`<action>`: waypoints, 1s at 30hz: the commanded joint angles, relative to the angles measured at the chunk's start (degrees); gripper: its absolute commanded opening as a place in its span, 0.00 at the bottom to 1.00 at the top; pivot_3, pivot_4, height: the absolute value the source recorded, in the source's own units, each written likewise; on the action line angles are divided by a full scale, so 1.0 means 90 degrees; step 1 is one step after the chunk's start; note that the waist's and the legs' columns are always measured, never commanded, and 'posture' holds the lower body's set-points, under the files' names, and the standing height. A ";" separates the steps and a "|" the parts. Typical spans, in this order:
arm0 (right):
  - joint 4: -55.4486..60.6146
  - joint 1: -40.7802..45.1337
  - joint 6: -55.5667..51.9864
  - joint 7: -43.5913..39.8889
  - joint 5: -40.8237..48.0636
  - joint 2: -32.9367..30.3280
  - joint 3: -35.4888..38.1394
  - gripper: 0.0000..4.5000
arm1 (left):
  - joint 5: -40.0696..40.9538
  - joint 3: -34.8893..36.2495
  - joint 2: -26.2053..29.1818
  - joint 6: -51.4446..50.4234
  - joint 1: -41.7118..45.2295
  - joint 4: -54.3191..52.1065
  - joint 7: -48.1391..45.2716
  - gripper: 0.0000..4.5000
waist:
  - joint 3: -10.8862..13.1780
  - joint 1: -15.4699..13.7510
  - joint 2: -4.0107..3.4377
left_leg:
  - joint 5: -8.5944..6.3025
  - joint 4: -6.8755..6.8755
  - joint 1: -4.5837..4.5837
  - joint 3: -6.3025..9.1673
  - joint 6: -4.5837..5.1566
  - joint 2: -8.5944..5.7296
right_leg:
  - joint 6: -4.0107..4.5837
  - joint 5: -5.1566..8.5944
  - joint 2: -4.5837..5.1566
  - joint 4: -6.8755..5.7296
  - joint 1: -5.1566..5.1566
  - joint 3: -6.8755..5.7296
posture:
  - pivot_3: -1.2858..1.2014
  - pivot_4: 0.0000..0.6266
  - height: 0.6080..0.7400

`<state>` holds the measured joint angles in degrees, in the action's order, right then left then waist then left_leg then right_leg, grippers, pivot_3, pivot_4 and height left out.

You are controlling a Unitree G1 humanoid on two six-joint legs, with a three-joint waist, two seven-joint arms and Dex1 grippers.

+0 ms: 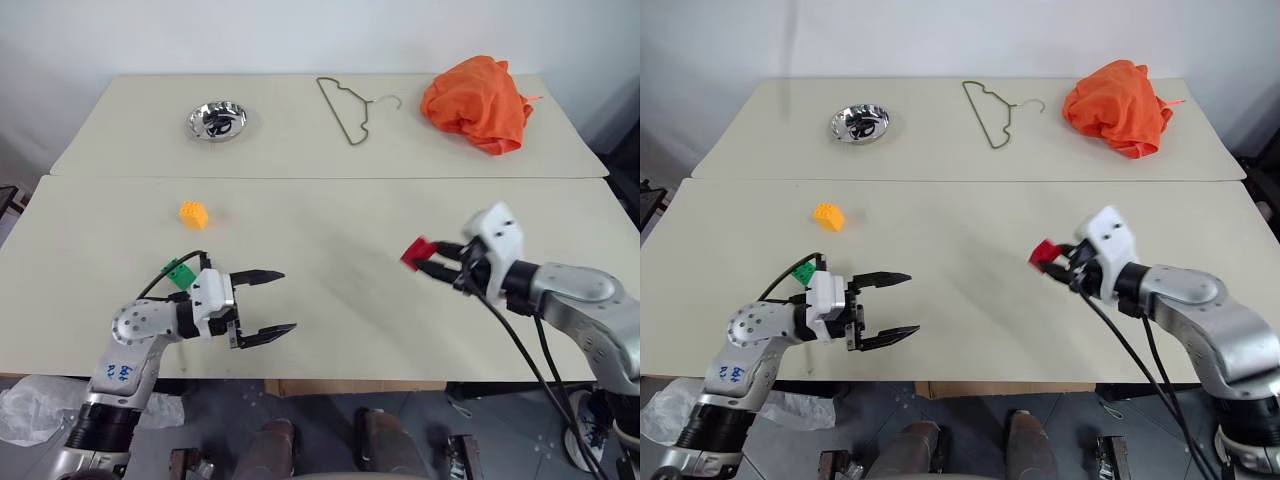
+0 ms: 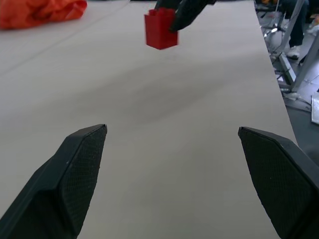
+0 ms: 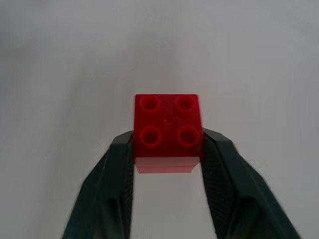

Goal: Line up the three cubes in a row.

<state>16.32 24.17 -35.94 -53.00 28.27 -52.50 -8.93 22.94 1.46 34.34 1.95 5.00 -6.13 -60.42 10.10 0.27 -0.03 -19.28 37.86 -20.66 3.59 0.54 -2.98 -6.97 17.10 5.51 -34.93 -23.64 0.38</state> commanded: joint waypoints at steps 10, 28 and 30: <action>-0.2929 0.1698 0.2688 -0.2292 -0.1809 0.0982 -0.1233 0.32 | 0.0037 0.0702 0.0101 -0.0119 -0.1260 -0.1252 0.0767 1.00 | 0.0006 -0.0032 0.0013 | -0.0007 0.0019 -0.0067 0.0029 -0.0017 0.0004 | 0.0004 0.0001 0.0002 0.0001 -0.0042 -0.0003 | 0.52 0.24 1.00; -0.3077 0.1461 0.4079 -0.3052 -0.1076 0.1289 0.0100 1.00 | 0.0090 0.1853 -0.0235 -0.0130 -0.2213 -0.1329 0.1768 1.00 | 0.0007 -0.0022 0.0012 | -0.0007 0.0019 -0.0068 0.0025 -0.0022 0.0002 | 0.0005 0.0001 0.0001 -0.0001 -0.0046 -0.0008 | 0.52 0.24 1.00; -0.2972 0.1128 0.4131 -0.3374 -0.0309 0.1492 0.0630 1.00 | 0.0131 0.2273 -0.0529 0.0034 -0.2593 -0.1314 0.2068 1.00 | 0.0007 -0.0026 0.0013 | -0.0007 0.0018 -0.0067 0.0028 -0.0022 0.0003 | 0.0005 0.0001 0.0000 -0.0001 -0.0043 -0.0007 | 0.52 0.24 1.00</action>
<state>-12.33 35.93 -0.01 -80.83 19.84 -39.84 -6.99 23.31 18.37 30.85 0.36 -16.56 -17.13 -44.01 10.16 0.04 0.08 -19.34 38.01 -21.26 3.85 0.34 -2.94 -6.93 17.11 5.51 -34.91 -24.00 0.32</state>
